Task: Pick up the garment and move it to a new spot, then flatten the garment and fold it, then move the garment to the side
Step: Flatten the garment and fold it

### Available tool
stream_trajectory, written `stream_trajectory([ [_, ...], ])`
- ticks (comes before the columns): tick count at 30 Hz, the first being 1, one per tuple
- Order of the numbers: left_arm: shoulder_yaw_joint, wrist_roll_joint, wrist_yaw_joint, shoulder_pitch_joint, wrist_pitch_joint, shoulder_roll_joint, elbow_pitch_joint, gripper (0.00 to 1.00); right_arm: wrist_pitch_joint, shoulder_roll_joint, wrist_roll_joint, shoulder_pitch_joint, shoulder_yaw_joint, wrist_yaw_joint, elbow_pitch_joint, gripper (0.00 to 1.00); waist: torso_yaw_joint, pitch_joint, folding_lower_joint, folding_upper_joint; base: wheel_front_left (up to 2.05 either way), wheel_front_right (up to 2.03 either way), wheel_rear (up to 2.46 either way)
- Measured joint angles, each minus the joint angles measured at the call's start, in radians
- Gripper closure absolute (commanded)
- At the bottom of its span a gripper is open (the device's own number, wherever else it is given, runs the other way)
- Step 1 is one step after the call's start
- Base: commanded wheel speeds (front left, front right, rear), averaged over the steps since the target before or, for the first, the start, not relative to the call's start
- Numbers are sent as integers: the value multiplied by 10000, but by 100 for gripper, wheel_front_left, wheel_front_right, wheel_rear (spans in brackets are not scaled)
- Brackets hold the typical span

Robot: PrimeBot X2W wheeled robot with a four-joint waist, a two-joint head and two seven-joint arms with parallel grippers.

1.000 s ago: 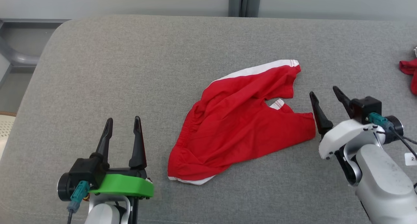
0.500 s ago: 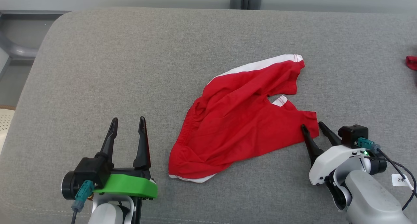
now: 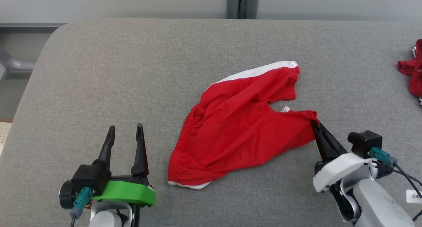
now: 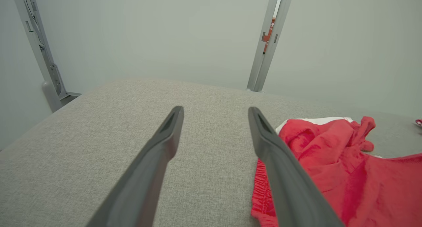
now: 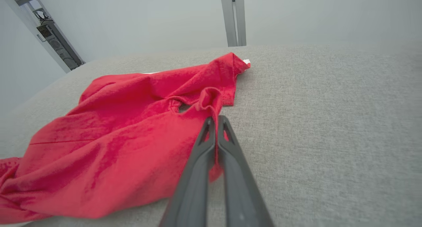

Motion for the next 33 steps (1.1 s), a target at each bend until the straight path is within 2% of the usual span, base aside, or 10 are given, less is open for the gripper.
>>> stream_trajectory([
  [12,134,8,-40,239,0,0,-31,0,6,153,-184,2470,-646,0,-3016,100,-642,-318,0,0,0,0,0],
  [19,192,12,-67,219,0,0,-98,0,562,251,-259,3203,-1034,0,-4334,100,-796,-89,0,0,0,0,0],
  [26,-10,-25,-58,105,0,0,-88,0,614,272,-546,2814,-1333,0,-4479,100,-652,49,0,0,0,0,0],
  [33,-199,-52,-23,-104,0,2,-73,0,600,58,-857,1135,-1014,0,-3444,100,-345,236,0,0,0,0,0],
])
